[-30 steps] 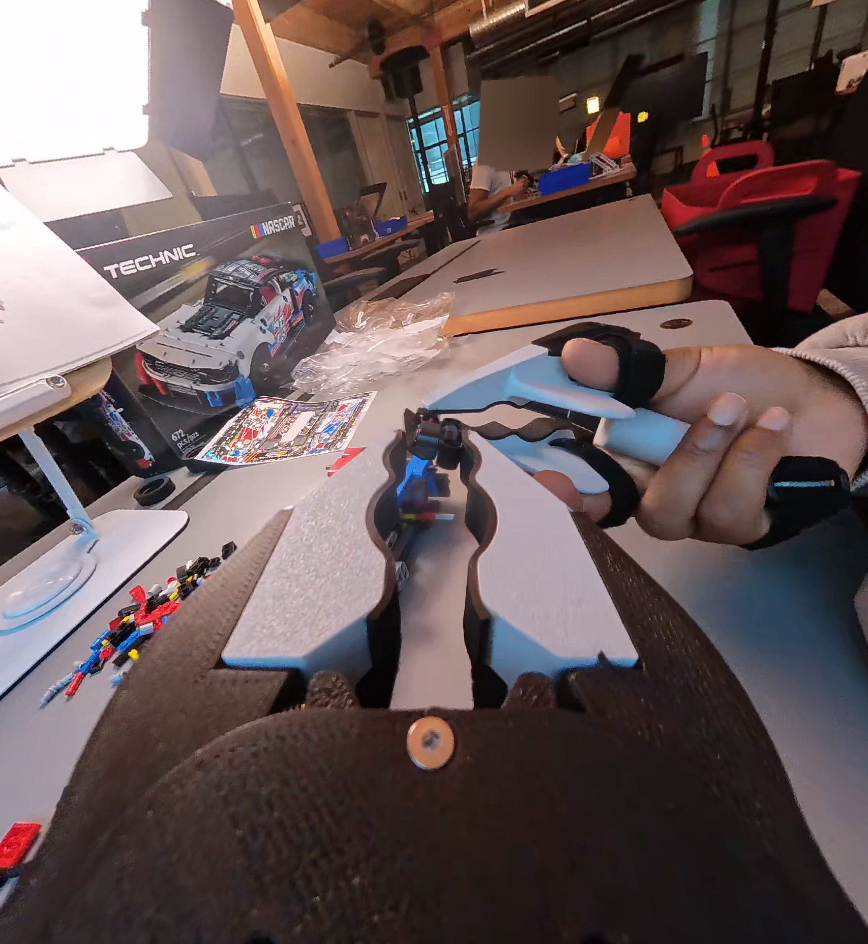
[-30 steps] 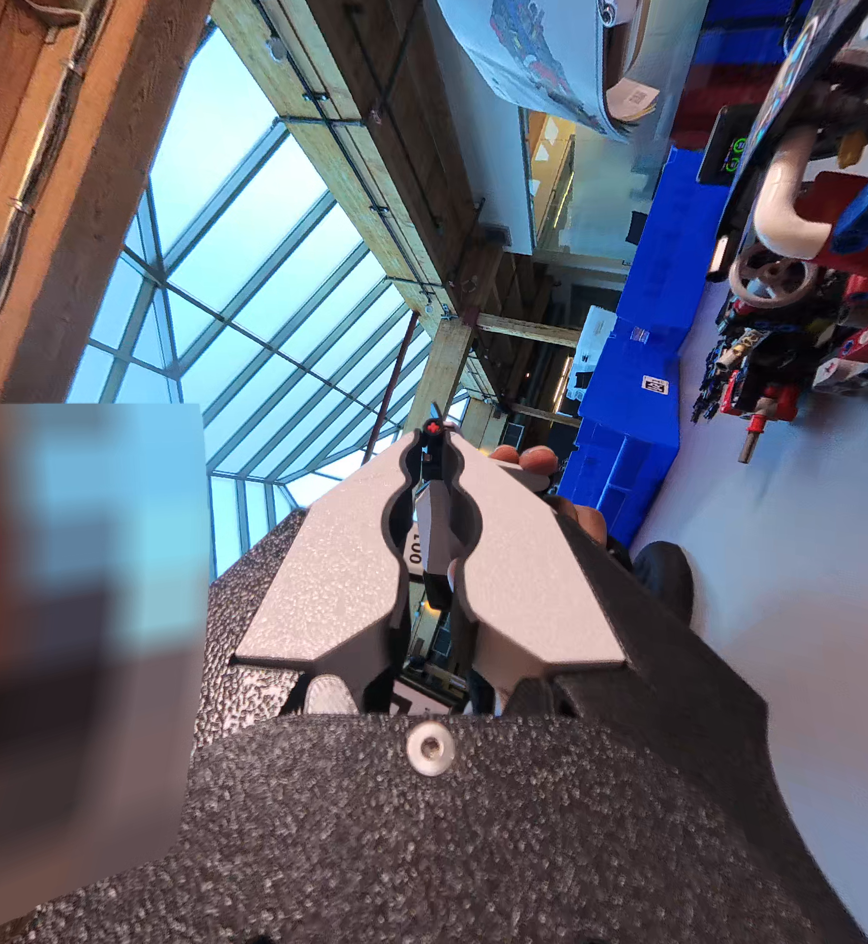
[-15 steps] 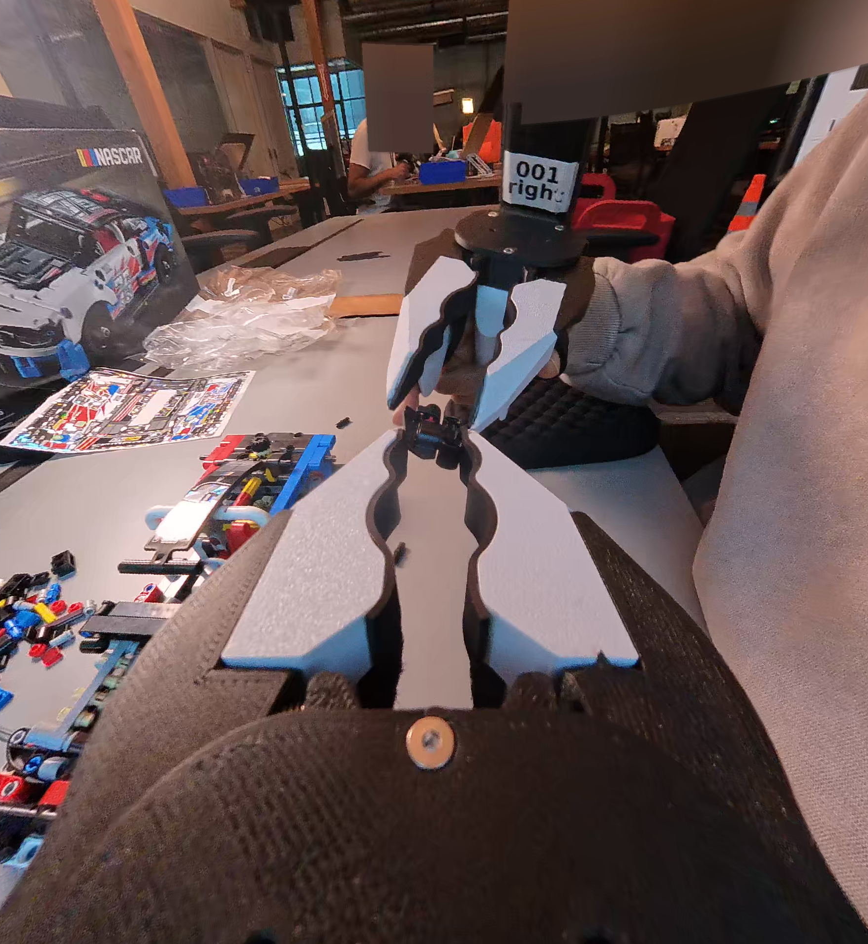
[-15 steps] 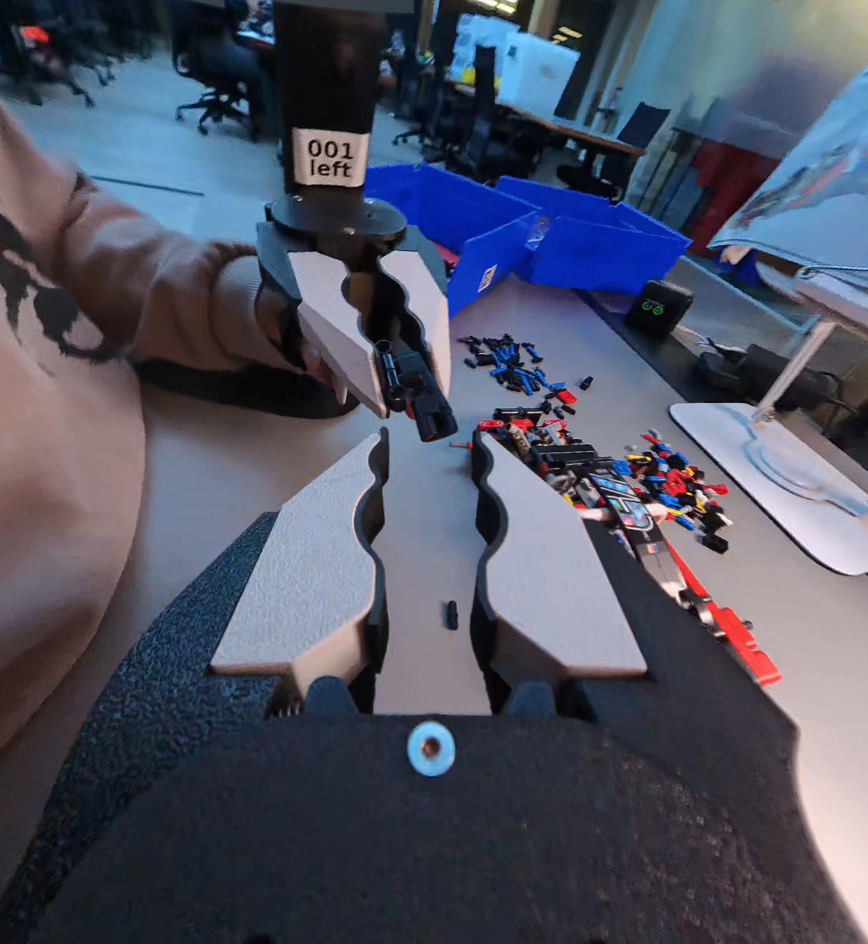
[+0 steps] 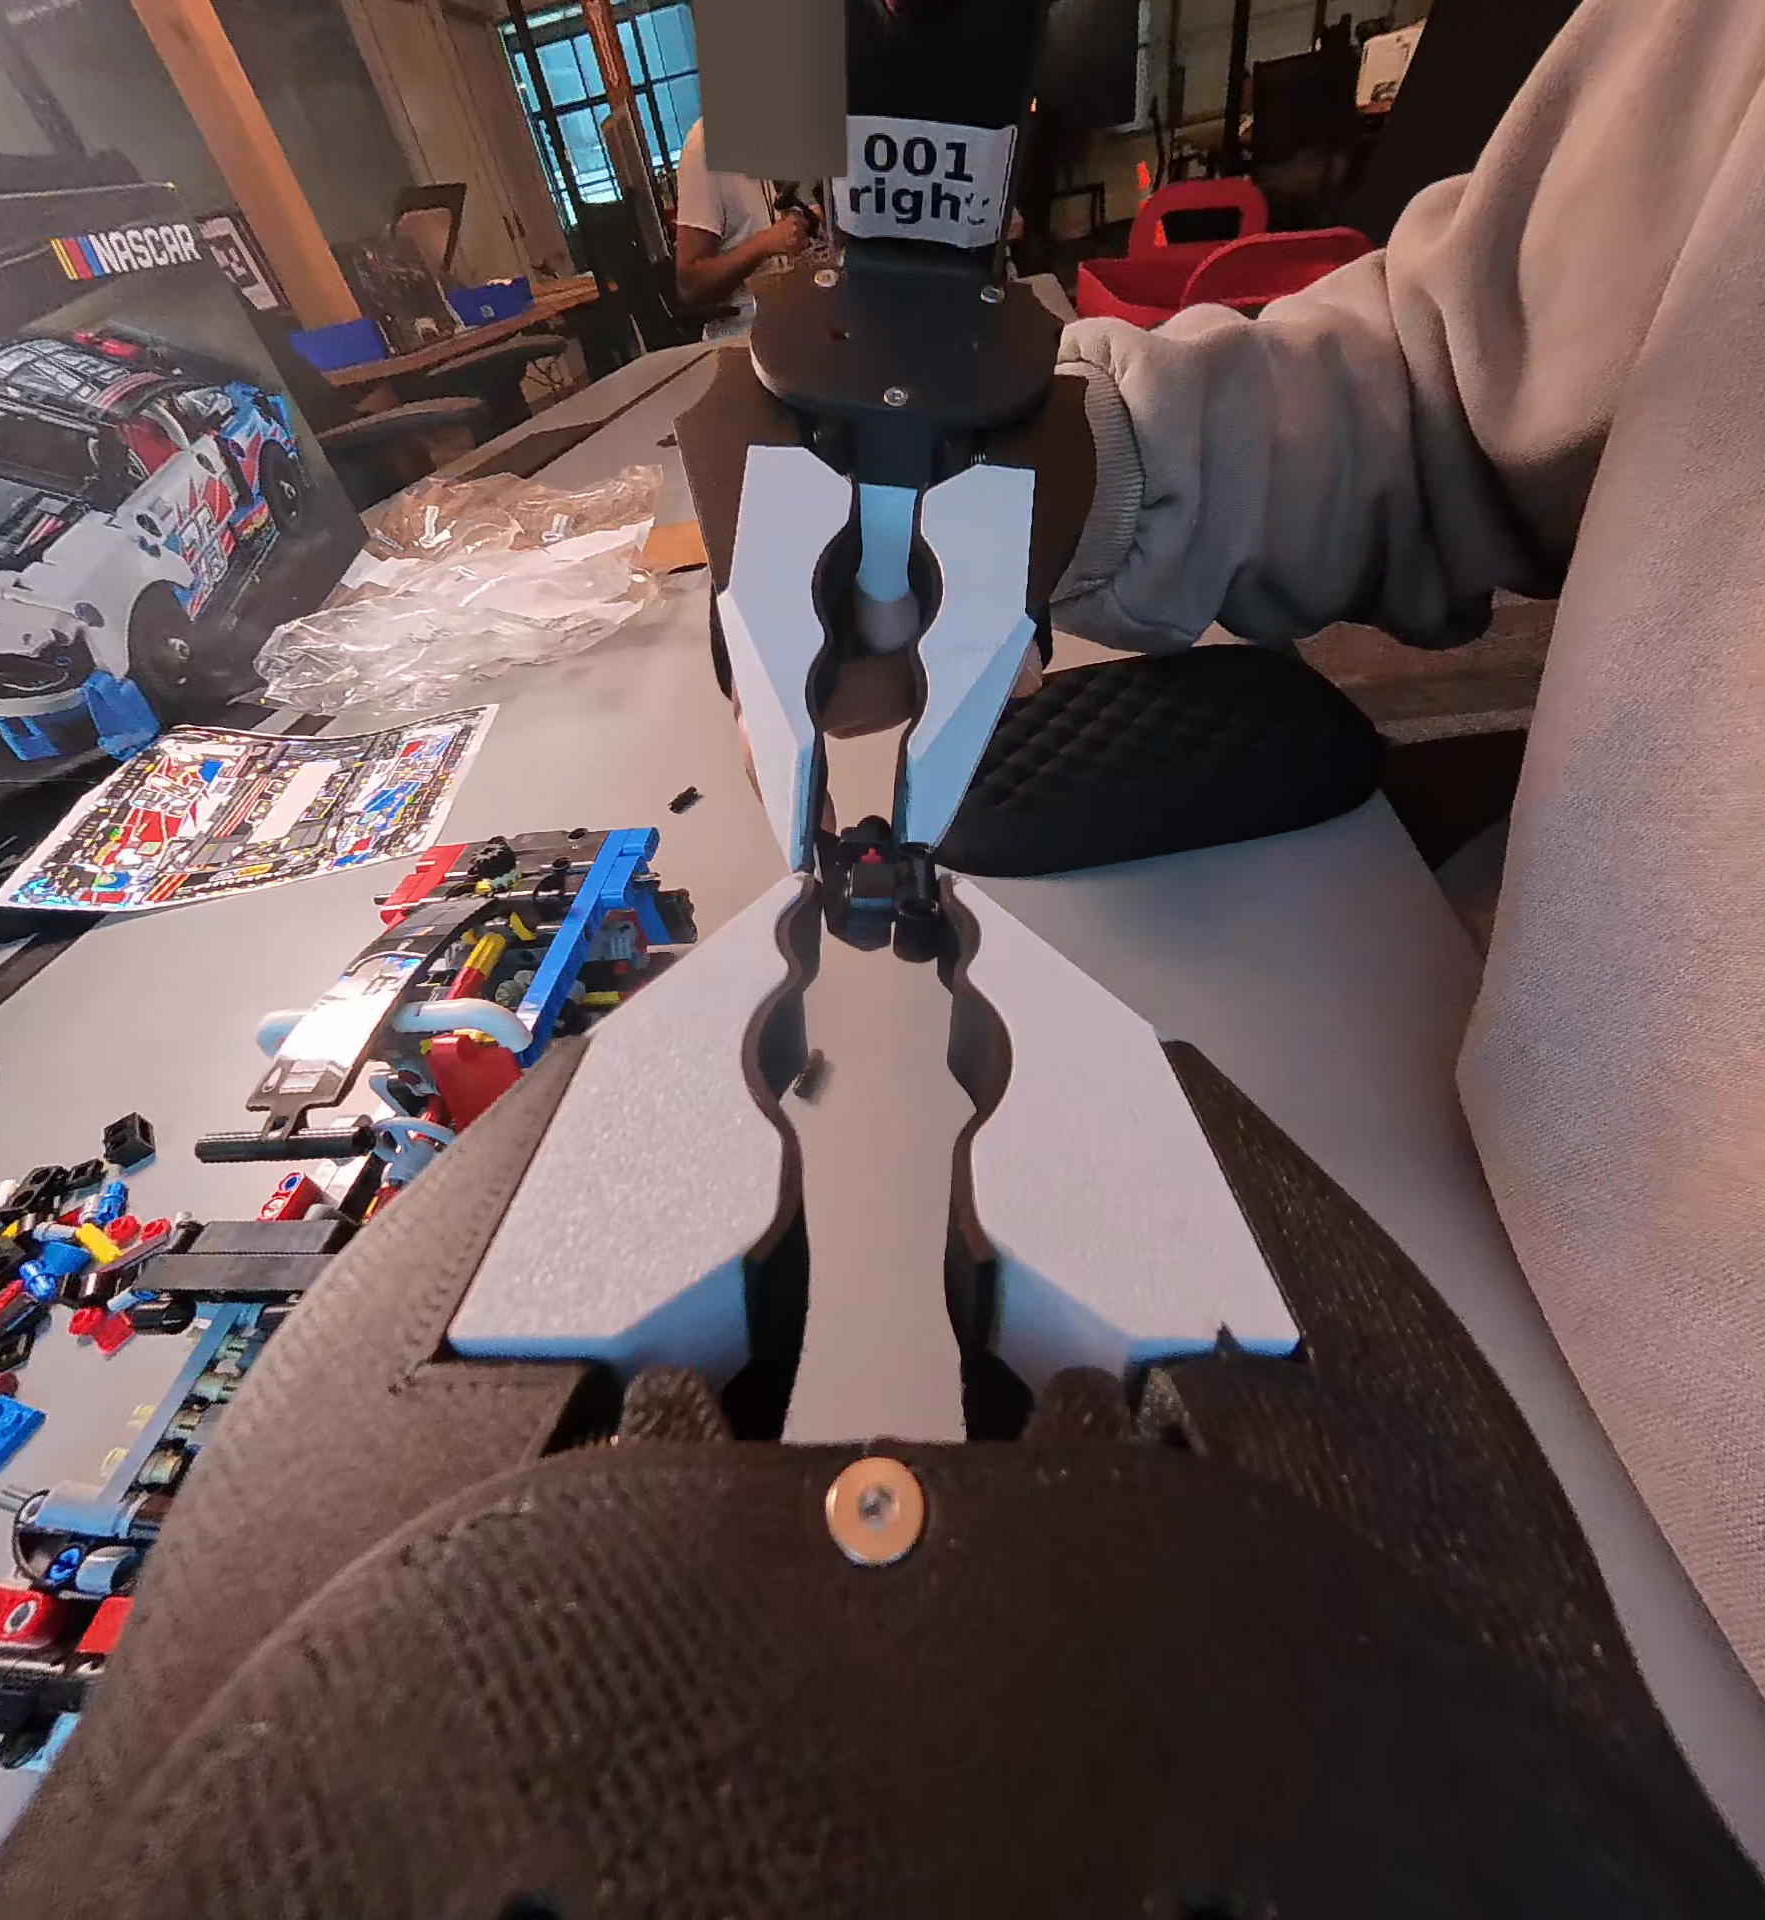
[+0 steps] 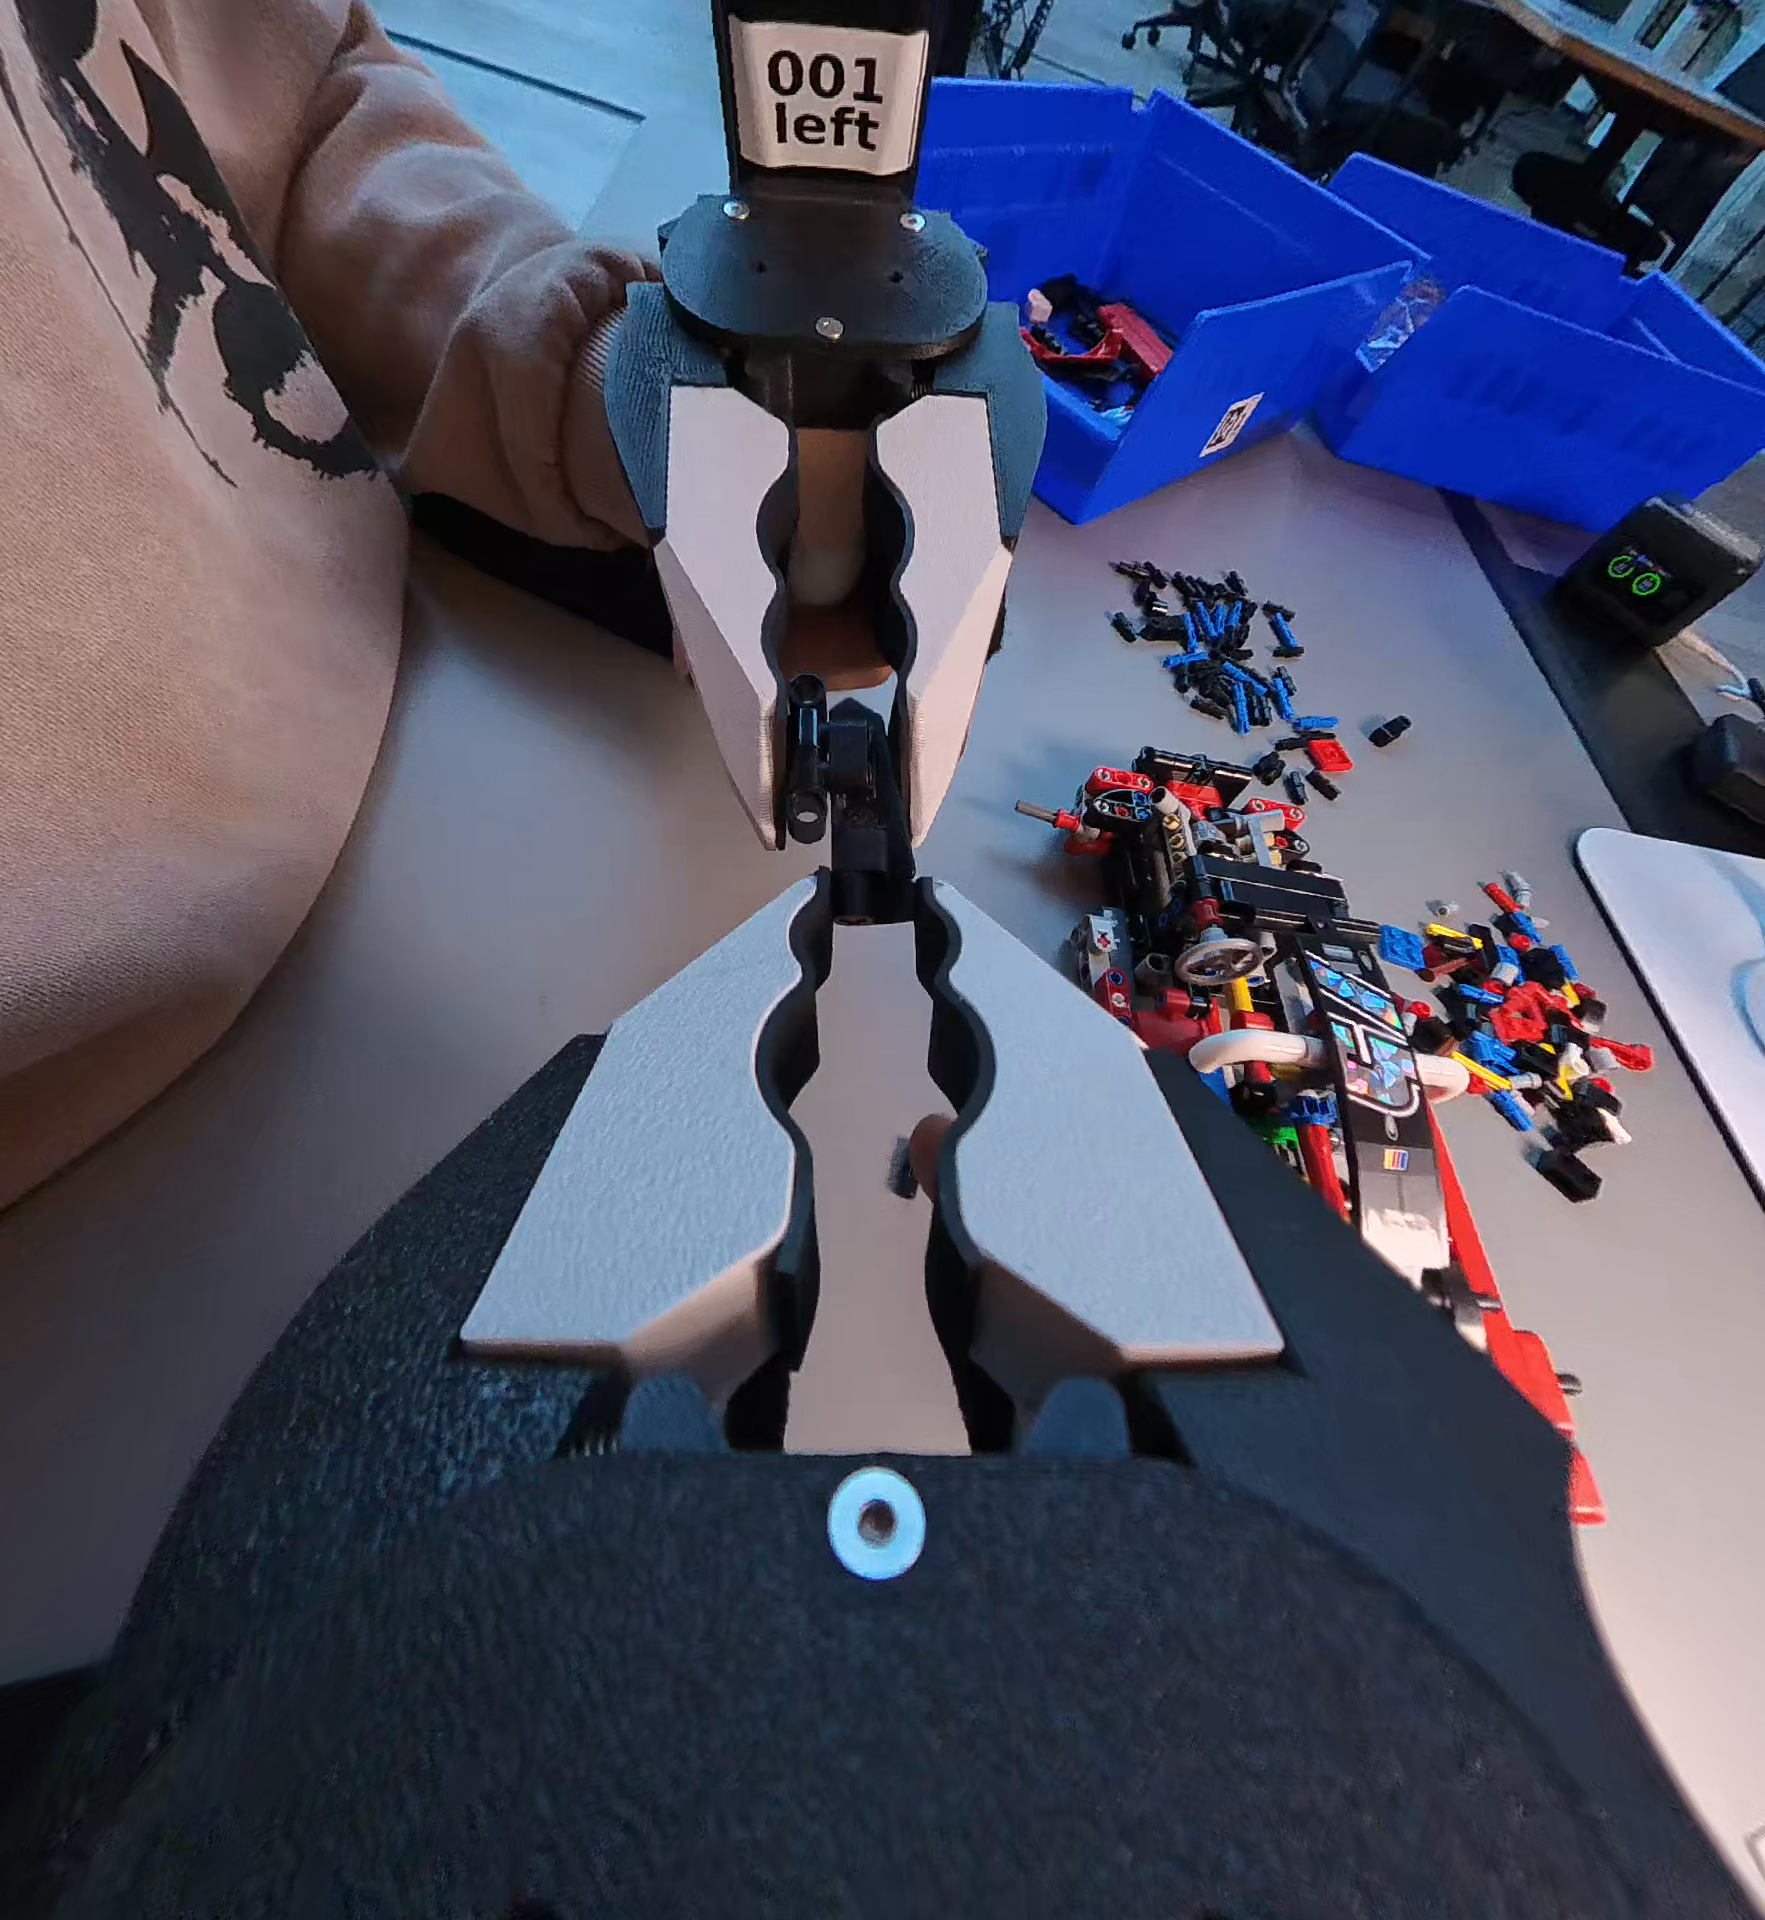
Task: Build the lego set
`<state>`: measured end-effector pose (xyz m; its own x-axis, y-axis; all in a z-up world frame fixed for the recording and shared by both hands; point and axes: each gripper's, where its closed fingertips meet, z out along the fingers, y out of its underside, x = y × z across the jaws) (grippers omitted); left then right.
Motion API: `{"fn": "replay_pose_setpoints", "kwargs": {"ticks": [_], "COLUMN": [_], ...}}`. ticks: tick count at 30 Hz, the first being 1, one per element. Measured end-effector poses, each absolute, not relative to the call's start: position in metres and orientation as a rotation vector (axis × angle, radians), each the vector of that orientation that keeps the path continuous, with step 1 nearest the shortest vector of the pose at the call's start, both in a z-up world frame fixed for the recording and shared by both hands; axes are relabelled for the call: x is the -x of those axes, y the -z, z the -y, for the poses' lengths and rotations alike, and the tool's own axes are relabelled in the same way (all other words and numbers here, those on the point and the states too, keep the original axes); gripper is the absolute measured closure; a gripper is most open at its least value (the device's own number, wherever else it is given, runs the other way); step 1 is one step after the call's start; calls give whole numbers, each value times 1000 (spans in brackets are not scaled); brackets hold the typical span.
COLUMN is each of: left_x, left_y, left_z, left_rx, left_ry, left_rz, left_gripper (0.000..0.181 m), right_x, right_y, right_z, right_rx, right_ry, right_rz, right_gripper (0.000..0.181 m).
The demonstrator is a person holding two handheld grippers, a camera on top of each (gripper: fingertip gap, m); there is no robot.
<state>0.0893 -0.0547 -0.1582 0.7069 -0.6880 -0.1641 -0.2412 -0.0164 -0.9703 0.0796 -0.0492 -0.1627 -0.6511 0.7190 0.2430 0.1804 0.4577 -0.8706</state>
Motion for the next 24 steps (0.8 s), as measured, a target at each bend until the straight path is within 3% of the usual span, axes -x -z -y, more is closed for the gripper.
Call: {"fn": "replay_pose_setpoints", "kwargs": {"ticks": [10,15,19,24], "left_x": [-83,-58,-43,-37], "left_y": [157,159,161,171], "left_z": [50,43,39,34], "left_rx": [1581,1623,1659,1712], "left_ry": [387,247,205,167], "left_rz": [-741,-702,-674,-664], "left_gripper": [162,162,163,163], "right_x": [-76,-97,-137,-137], "right_y": [159,148,199,235], "right_z": [44,-24,-89,-53], "right_rx": [759,1035,1329,1364], "right_ry": [-1144,-1087,-818,-818], "right_rz": [2002,1873,1962,2085], "right_gripper": [168,165,165,164]}}
